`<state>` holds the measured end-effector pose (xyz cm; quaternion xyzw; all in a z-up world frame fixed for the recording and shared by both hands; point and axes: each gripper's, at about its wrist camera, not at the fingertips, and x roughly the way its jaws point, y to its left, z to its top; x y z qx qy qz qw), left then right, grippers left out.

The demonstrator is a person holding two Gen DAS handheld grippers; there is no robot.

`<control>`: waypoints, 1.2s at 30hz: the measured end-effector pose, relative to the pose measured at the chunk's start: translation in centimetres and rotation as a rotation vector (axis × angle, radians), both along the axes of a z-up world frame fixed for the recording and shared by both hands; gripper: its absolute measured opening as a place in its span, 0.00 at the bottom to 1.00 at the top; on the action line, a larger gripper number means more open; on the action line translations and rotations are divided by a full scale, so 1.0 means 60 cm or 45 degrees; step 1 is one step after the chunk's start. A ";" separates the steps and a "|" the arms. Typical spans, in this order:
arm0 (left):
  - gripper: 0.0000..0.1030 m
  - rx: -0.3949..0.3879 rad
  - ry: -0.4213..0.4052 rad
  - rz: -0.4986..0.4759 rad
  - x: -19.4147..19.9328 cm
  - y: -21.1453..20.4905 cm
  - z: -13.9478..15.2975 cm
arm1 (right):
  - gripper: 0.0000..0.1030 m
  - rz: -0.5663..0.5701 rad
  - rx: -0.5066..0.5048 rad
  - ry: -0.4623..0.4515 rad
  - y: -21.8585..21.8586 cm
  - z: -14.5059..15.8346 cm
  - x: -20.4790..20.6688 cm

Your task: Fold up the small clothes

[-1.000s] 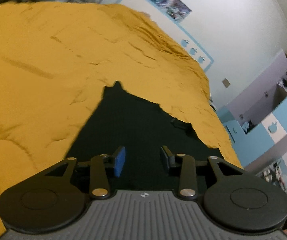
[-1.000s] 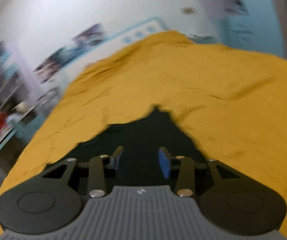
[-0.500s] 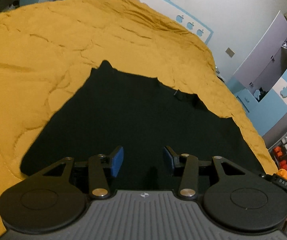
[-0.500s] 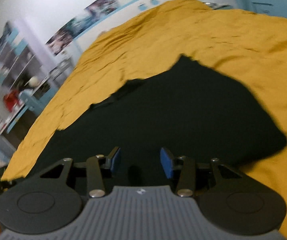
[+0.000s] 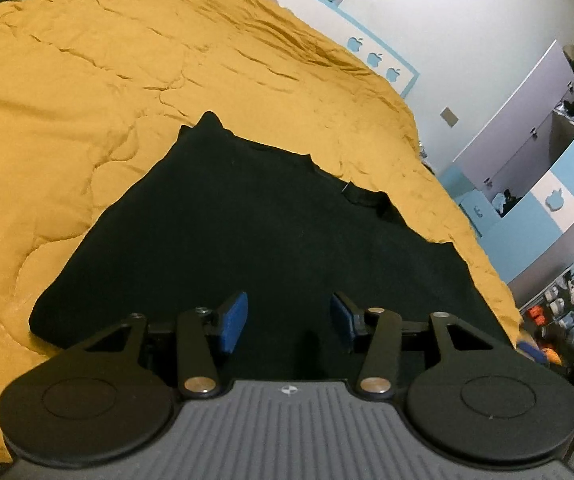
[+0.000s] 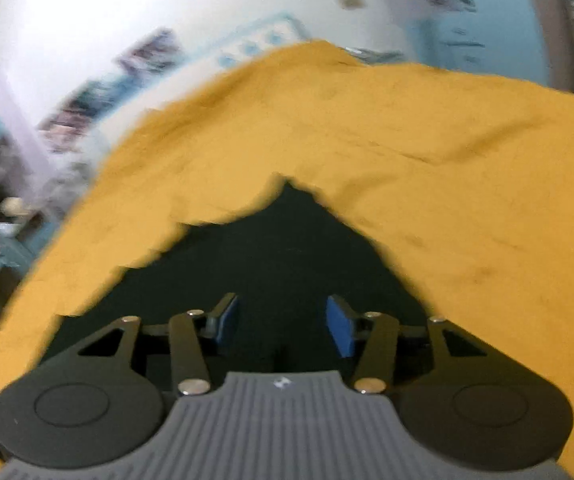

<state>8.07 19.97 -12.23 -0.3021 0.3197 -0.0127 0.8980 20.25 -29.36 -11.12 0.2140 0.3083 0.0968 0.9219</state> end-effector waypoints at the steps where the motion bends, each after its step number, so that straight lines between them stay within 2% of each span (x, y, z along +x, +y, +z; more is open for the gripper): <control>1: 0.57 -0.005 0.003 -0.011 0.002 0.000 -0.003 | 0.45 0.040 0.008 -0.021 0.019 0.012 0.007; 5: 0.57 -0.023 -0.006 -0.019 0.000 0.003 -0.016 | 0.44 0.241 0.083 -0.028 0.123 0.036 0.079; 8: 0.58 -0.026 -0.026 -0.014 -0.004 0.001 -0.020 | 0.44 0.311 0.160 0.020 0.209 0.027 0.158; 11: 0.60 -0.039 -0.036 -0.007 -0.006 0.000 -0.024 | 0.44 0.292 0.159 0.046 0.280 0.007 0.239; 15: 0.61 -0.065 -0.042 -0.016 -0.006 0.006 -0.027 | 0.44 0.221 0.165 0.190 0.349 -0.045 0.357; 18: 0.61 -0.083 -0.049 -0.021 -0.007 0.010 -0.029 | 0.44 0.155 0.140 0.266 0.376 -0.078 0.410; 22: 0.61 -0.103 -0.058 -0.023 -0.009 0.013 -0.035 | 0.46 0.103 0.131 0.323 0.391 -0.114 0.448; 27: 0.61 -0.094 -0.053 -0.018 -0.012 0.005 -0.034 | 0.48 0.087 0.119 0.322 0.407 -0.117 0.449; 32: 0.61 -0.094 -0.048 -0.014 -0.015 0.001 -0.031 | 0.49 0.078 0.057 0.267 0.411 -0.100 0.436; 34: 0.61 -0.092 -0.045 -0.011 -0.013 0.002 -0.032 | 0.49 0.066 0.034 0.188 0.413 -0.088 0.423; 36: 0.61 -0.083 -0.046 -0.013 -0.012 0.002 -0.032 | 0.51 0.128 0.035 0.130 0.419 -0.076 0.416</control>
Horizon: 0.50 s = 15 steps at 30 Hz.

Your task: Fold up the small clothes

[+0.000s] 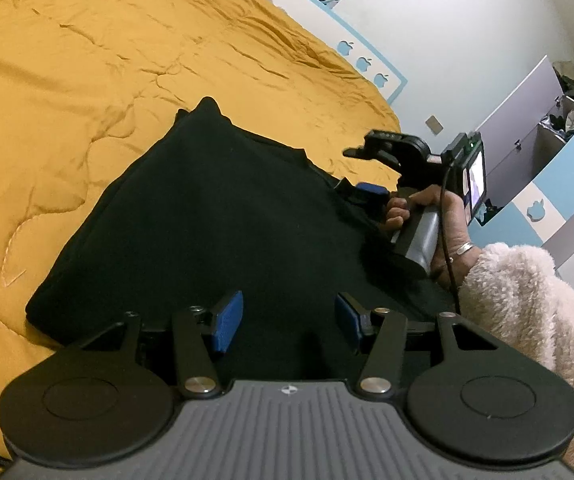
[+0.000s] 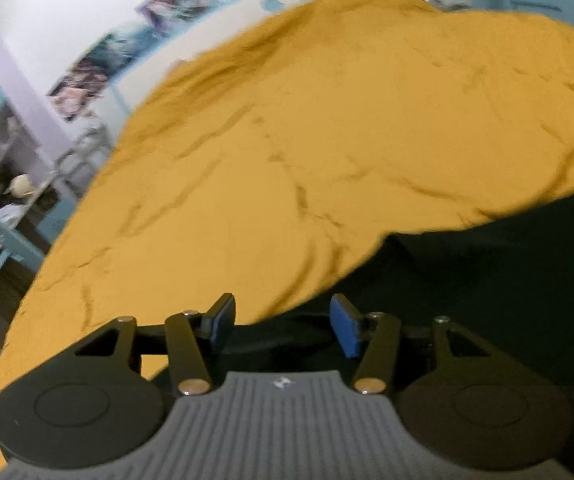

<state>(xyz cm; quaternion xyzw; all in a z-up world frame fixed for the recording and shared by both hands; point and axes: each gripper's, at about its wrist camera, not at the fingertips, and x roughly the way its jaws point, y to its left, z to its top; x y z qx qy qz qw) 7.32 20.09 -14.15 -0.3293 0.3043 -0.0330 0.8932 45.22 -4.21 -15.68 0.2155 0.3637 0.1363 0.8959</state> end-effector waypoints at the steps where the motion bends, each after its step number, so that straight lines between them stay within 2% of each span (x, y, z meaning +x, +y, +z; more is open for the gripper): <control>1: 0.61 0.004 0.000 -0.001 0.000 -0.001 0.000 | 0.51 0.034 -0.010 0.007 0.006 0.001 0.002; 4: 0.61 0.007 0.002 -0.002 0.001 -0.001 -0.001 | 0.51 0.079 -0.071 -0.005 0.022 -0.001 0.011; 9: 0.61 0.006 0.002 -0.003 0.000 -0.001 0.000 | 0.51 0.104 -0.085 0.142 0.023 -0.025 0.019; 15: 0.61 0.000 0.012 -0.002 0.001 0.001 0.001 | 0.52 0.182 -0.127 0.096 0.002 -0.020 -0.043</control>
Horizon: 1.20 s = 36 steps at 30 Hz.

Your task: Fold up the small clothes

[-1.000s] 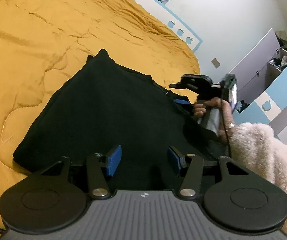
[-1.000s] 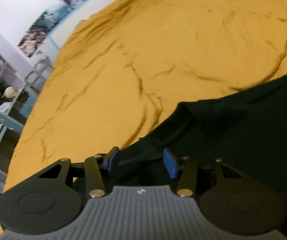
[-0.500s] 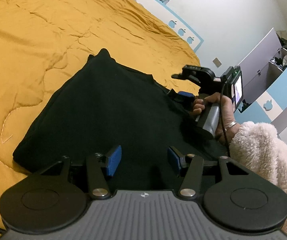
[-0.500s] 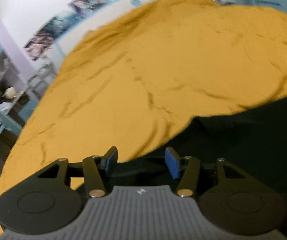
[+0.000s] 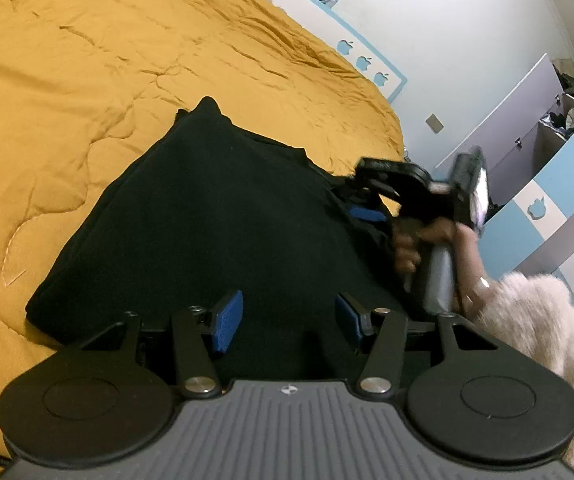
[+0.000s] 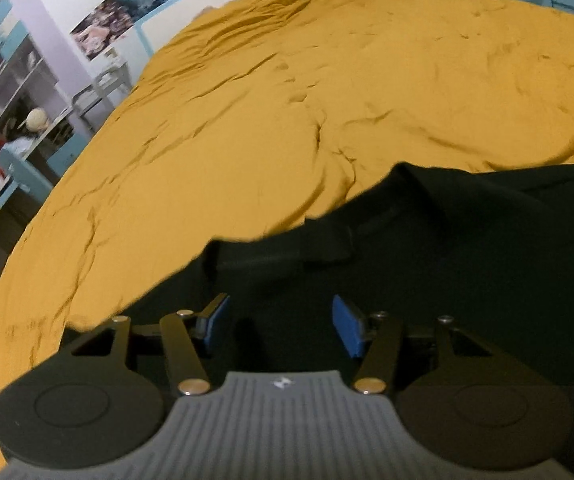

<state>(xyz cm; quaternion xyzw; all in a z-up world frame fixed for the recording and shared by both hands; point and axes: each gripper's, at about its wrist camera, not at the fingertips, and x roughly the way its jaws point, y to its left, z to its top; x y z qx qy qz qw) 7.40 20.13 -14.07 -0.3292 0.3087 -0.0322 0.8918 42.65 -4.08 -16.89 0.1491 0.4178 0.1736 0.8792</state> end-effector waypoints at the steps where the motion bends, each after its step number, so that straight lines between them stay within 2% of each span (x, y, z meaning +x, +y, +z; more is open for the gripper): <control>1: 0.61 -0.007 0.012 -0.003 0.002 0.002 0.002 | 0.52 0.019 -0.017 -0.003 -0.003 0.004 -0.012; 4: 0.61 -0.046 0.041 -0.012 0.008 0.012 0.006 | 0.53 0.060 -0.031 0.015 -0.025 0.012 -0.059; 6: 0.61 -0.068 0.053 -0.016 0.010 0.016 0.005 | 0.53 0.086 -0.022 0.069 -0.044 0.015 -0.092; 11: 0.61 -0.050 0.069 -0.030 0.009 0.014 0.005 | 0.54 0.131 -0.038 0.112 -0.081 0.031 -0.181; 13: 0.61 -0.051 0.073 -0.029 0.009 0.013 0.005 | 0.54 0.170 -0.034 0.176 -0.094 0.039 -0.214; 19: 0.60 -0.064 0.091 -0.050 0.015 0.020 0.005 | 0.54 0.206 -0.088 0.197 -0.127 0.072 -0.306; 23: 0.60 -0.050 0.096 -0.058 0.018 0.020 0.003 | 0.58 0.223 -0.074 0.267 -0.149 0.078 -0.359; 29: 0.60 -0.022 0.079 -0.072 0.015 0.016 -0.003 | 0.58 0.219 -0.103 0.133 -0.158 0.061 -0.413; 33: 0.59 -0.106 0.074 -0.062 0.013 0.031 0.003 | 0.61 0.215 -0.142 0.044 -0.147 0.051 -0.429; 36: 0.58 -0.144 0.070 -0.059 0.007 0.051 0.027 | 0.65 0.227 -0.164 -0.005 -0.141 0.045 -0.437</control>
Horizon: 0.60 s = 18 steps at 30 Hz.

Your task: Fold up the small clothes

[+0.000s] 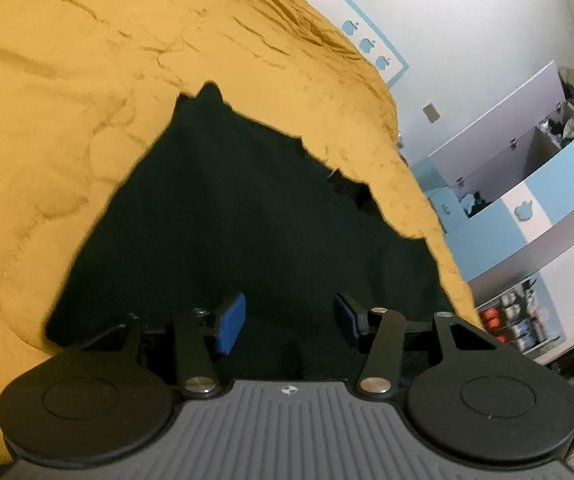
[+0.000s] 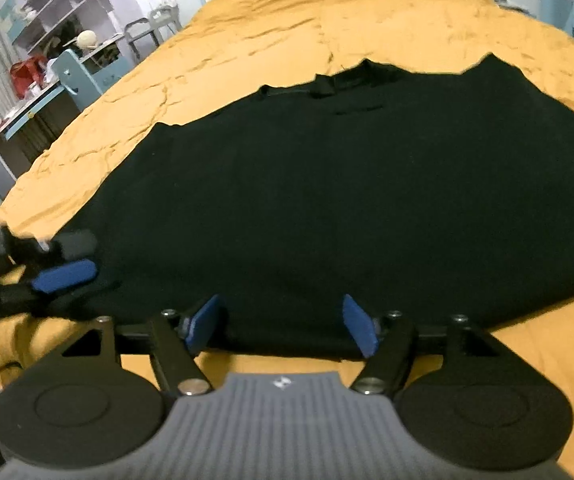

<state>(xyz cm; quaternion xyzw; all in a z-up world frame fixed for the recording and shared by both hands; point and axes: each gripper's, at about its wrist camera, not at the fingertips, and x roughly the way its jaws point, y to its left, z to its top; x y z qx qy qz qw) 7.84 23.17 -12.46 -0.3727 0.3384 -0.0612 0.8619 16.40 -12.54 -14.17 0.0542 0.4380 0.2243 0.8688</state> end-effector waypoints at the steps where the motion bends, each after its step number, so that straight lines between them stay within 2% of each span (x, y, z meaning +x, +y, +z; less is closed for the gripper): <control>1: 0.58 0.001 -0.011 0.007 -0.005 0.010 0.012 | 0.65 0.018 -0.021 -0.017 0.006 0.001 0.000; 4: 0.61 0.026 -0.057 0.048 -0.021 0.047 0.048 | 0.66 0.103 -0.103 -0.116 0.033 0.028 -0.010; 9: 0.64 0.103 -0.045 0.114 -0.023 0.114 0.080 | 0.66 0.405 -0.196 -0.336 0.123 0.056 -0.059; 13: 0.64 0.105 -0.011 0.122 -0.011 0.148 0.071 | 0.61 0.659 -0.333 -0.469 0.215 0.032 -0.101; 18: 0.64 0.058 0.016 0.105 0.012 0.177 0.042 | 0.61 0.759 -0.494 -0.717 0.301 0.011 -0.126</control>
